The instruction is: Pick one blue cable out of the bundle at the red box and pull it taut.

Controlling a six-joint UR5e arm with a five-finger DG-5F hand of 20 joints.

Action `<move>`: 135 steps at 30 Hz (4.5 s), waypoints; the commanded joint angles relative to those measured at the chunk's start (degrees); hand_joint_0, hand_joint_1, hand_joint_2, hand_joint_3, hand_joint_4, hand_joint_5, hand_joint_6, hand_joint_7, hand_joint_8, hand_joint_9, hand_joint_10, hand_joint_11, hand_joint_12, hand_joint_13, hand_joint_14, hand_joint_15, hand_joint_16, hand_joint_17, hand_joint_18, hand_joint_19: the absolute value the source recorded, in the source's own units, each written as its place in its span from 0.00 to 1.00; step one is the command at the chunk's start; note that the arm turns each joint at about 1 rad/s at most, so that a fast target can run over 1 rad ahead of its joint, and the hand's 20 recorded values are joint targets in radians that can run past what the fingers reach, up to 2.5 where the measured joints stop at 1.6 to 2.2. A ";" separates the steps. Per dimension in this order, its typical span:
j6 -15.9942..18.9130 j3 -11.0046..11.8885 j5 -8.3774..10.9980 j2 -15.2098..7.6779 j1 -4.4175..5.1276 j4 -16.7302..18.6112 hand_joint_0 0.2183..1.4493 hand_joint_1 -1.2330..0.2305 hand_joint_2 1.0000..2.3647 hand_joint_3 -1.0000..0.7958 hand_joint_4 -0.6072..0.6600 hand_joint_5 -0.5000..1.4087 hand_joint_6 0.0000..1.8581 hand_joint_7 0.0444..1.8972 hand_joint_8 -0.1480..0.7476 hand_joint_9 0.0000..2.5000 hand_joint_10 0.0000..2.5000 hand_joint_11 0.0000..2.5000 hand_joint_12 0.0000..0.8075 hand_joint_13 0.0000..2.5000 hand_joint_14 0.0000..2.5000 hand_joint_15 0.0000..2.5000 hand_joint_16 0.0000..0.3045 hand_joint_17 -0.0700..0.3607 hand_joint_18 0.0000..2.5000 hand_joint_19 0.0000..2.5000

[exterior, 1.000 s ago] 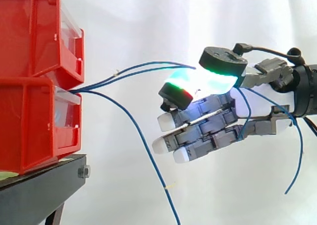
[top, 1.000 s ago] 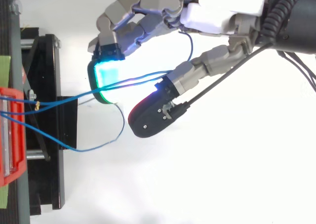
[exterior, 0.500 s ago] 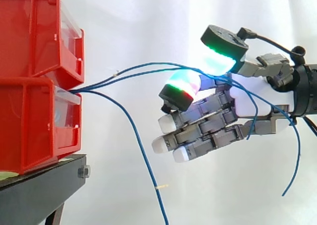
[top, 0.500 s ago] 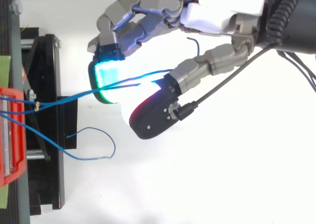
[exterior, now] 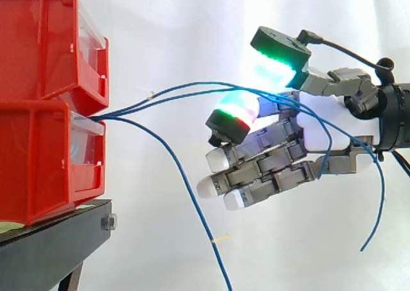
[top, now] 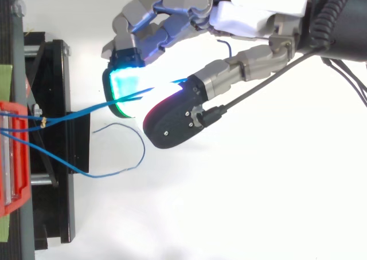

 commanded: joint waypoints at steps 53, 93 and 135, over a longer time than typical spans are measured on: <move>0.12 -0.02 0.35 -0.06 0.03 -0.11 0.36 0.18 0.00 0.28 0.50 0.18 0.46 0.55 0.43 0.28 0.00 0.14 0.45 0.16 0.00 0.07 0.18 0.44 0.16 0.08; 0.21 0.07 0.35 0.03 0.03 -0.20 0.26 0.33 0.00 0.29 0.54 0.19 0.45 0.57 0.45 0.31 0.00 0.14 0.46 0.15 0.00 0.07 0.19 0.46 0.13 0.11; 0.30 0.16 0.35 0.03 -0.05 -0.02 0.44 0.20 0.00 0.30 0.41 0.17 0.47 0.58 0.43 0.28 0.00 0.13 0.45 0.16 0.00 0.06 0.18 0.44 0.16 0.07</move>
